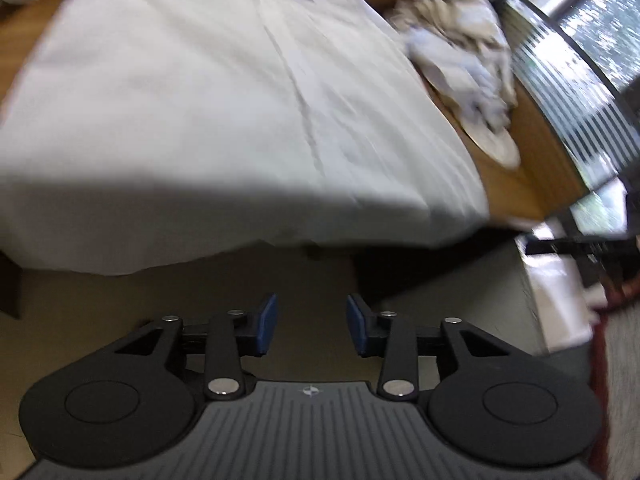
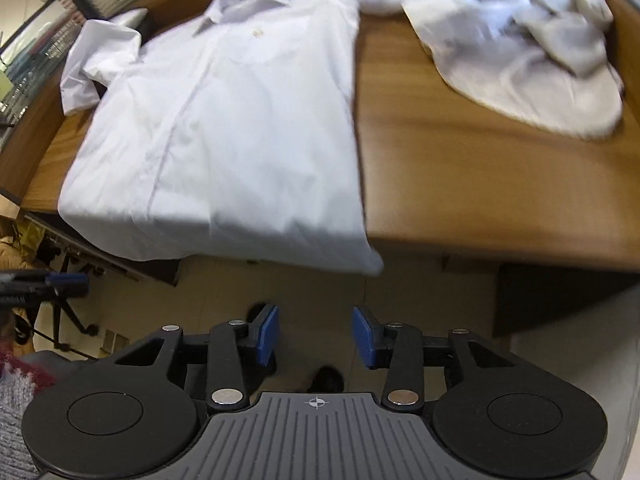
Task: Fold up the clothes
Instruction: 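Open the right gripper and release the hem onto the desk, then move both open grippers over the shirt toward the collar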
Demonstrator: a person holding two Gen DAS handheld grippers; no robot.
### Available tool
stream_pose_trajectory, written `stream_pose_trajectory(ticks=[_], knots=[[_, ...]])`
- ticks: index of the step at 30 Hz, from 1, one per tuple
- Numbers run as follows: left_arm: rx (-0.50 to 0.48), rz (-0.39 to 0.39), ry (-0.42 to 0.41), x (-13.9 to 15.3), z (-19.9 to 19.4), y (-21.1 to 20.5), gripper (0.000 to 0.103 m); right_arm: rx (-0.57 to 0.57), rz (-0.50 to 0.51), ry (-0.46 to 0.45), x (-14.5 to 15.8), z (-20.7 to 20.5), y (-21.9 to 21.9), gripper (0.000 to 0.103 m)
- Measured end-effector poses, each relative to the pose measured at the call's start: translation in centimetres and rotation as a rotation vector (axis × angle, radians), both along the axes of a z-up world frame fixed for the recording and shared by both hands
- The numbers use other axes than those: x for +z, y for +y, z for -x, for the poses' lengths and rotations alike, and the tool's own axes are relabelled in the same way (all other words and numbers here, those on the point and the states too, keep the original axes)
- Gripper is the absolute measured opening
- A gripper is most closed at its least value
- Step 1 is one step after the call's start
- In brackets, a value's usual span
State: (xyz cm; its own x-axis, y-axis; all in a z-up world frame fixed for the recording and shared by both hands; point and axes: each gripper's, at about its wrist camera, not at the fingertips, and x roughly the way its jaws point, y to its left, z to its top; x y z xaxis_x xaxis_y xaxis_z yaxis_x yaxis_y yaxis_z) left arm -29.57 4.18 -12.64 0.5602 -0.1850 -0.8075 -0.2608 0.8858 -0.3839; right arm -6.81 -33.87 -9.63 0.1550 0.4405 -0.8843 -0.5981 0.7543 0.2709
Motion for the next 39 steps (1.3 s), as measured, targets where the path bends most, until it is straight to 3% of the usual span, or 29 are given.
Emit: stream_pose_trajectory(ticks=[4,12,21,29,37,39], knots=[[0.144,-0.083,-0.017,2.8,-1.7,4.4,0.051,-0.026,-0.044,-0.039,1.1,-2.2,1.9,0.046],[0.504,-0.149,-0.081,6.0,-5.3,15.5,0.057,-0.122,-0.1,-0.124,2.8,-9.4,6.1,0.046],[0.807,-0.021,-0.085,4.3,-10.0,27.5,0.057,-0.34,-0.156,-0.122,2.0,-19.3,10.7,0.046],[0.853,0.049,-0.116,2.1,-14.0,33.2,0.057,-0.422,-0.148,-0.082,-0.4,-26.1,13.7,0.045],[0.828,0.104,-0.118,0.1,-18.9,34.6,0.057,-0.46,-0.169,-0.02,-2.7,-30.4,15.3,0.045],[0.829,0.092,-0.116,-0.1,-19.8,34.6,0.057,-0.464,-0.181,0.006,-3.2,-31.2,15.7,0.04]])
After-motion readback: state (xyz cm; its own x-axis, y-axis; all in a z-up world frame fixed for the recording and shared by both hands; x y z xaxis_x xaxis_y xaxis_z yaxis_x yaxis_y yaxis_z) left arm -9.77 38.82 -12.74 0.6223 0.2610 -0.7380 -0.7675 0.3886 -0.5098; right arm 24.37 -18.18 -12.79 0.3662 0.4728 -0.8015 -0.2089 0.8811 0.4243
